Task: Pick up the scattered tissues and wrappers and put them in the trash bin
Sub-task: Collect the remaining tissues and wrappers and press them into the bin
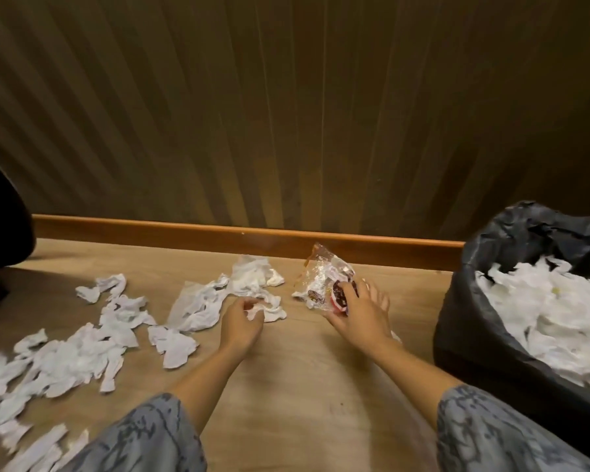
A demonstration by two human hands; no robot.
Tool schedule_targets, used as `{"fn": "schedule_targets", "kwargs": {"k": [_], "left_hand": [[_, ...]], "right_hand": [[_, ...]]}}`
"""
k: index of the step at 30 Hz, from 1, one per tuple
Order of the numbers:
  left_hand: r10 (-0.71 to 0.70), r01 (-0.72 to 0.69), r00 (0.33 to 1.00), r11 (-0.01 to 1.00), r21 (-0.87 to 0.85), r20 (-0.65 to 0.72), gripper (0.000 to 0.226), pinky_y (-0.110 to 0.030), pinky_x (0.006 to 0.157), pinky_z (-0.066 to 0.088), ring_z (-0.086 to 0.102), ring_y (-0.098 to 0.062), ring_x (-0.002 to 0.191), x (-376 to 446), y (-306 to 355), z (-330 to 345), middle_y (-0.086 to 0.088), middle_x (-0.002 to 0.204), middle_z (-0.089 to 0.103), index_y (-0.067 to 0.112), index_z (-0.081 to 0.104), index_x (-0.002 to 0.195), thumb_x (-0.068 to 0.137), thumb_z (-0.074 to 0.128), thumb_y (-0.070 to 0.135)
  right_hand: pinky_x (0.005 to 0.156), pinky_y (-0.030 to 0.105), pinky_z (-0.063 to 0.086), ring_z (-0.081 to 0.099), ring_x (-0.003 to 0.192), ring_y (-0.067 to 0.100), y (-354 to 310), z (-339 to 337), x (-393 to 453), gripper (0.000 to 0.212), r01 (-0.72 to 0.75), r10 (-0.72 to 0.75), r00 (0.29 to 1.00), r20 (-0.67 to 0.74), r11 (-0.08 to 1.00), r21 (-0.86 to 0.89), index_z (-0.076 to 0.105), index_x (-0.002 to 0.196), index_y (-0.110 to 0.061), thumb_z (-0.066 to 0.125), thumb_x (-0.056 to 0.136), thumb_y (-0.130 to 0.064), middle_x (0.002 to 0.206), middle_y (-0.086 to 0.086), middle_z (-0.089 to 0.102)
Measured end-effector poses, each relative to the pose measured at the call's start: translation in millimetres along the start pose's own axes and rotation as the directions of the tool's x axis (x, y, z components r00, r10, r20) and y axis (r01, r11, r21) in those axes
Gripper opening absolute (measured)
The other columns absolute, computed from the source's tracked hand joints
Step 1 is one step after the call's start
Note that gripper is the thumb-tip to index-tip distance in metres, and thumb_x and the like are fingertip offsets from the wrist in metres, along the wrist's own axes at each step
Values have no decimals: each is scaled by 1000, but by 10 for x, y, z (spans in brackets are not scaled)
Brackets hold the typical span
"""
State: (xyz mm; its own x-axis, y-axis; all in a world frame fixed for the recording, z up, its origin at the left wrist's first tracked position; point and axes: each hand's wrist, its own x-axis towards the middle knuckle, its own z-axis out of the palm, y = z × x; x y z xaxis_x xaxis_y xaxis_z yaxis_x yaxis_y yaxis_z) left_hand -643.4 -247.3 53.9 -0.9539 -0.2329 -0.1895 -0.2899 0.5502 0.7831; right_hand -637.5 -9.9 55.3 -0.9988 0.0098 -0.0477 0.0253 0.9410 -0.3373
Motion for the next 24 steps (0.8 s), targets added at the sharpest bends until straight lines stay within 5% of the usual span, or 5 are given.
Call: {"fn": "schedule_targets", "kwargs": {"k": [8, 12, 15, 18, 24], "left_hand": [[289, -301, 954, 899, 320, 85, 76, -41, 118, 13, 1, -21, 148, 383, -410, 438, 2, 161, 6, 32, 40, 136, 72, 75, 52], [349, -352, 932, 795, 495, 101, 96, -47, 114, -13, -20, -24, 146, 724, -434, 535, -3, 161, -9, 34, 20, 148, 71, 62, 72], [293, -322, 947, 846, 426, 135, 94, -47, 118, -1, -8, -26, 148, 845, -420, 615, -3, 162, -2, 35, 22, 149, 72, 64, 69], [354, -354, 933, 871, 340, 65, 74, -39, 113, 27, 29, -23, 139, 807, -488, 677, -2, 148, 41, 32, 44, 140, 76, 63, 65], [508, -485, 861, 839, 245, -35, 24, -33, 78, 42, 44, -12, 80, 525, -692, 686, 9, 76, 49, 23, 57, 75, 81, 62, 45]], "right_hand": [[115, 62, -6, -30, 143, 33, 172, 422, 511, 117, 194, -160, 974, 162, 957, -218, -6, 152, -39, 42, 61, -95, 160, 3, -25], [115, 64, 1, -25, 144, 38, 195, 593, 696, 119, 146, -121, 980, 160, 978, -152, -9, 150, -45, 34, 54, -101, 159, 2, -25], [113, 60, 10, 5, 147, 39, 169, 704, 725, 113, 87, -67, 987, 144, 986, -140, 1, 150, -47, 30, 55, -101, 163, 5, 3], [99, 47, 32, 41, 126, 31, 175, 833, 685, 87, 129, -138, 989, -57, 982, -141, 40, 142, -40, 39, 69, -89, 140, 5, 45], [76, 35, 43, 46, 89, 20, 74, 1048, 375, 35, 263, -244, 948, -205, 962, 71, 63, 94, -26, 57, 77, -56, 92, -2, 49]]}}
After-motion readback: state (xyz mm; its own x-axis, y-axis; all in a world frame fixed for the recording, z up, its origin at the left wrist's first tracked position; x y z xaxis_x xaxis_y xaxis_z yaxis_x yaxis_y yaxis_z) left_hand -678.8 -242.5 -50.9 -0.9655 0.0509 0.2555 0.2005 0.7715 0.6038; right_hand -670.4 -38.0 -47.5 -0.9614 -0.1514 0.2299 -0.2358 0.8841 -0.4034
